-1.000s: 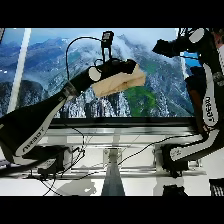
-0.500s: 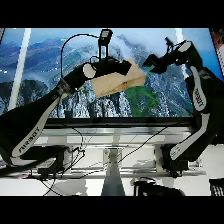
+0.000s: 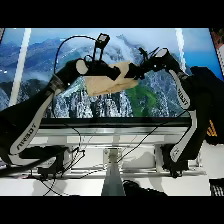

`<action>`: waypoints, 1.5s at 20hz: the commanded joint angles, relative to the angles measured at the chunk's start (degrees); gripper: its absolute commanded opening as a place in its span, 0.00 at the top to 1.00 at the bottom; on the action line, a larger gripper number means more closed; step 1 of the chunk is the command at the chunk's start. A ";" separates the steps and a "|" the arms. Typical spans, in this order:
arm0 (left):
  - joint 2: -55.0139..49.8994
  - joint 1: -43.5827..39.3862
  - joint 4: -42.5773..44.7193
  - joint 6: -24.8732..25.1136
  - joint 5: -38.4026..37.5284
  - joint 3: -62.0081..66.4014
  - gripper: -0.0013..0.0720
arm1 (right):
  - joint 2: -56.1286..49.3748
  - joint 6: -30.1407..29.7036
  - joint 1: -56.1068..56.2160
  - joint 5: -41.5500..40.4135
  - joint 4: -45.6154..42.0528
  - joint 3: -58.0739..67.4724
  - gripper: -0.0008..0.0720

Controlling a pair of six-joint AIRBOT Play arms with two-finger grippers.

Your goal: Fold the clothes and pants, and hang the long-sleeved shirts on hangers.

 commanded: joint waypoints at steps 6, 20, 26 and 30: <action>12.13 18.95 23.71 -8.70 -28.22 0.04 0.96 | 14.95 13.35 -6.91 -2.73 -26.18 9.35 0.98; 21.33 25.81 23.69 -10.47 -29.05 0.04 0.96 | 46.95 32.76 -44.11 28.24 -62.60 9.35 0.98; 21.33 25.81 23.71 -10.45 -29.05 0.04 0.96 | 48.28 32.57 -52.81 31.19 -62.29 9.07 0.04; 21.33 25.81 23.71 -10.45 -29.05 0.04 0.96 | 48.11 29.88 -51.52 29.79 -58.62 9.07 0.73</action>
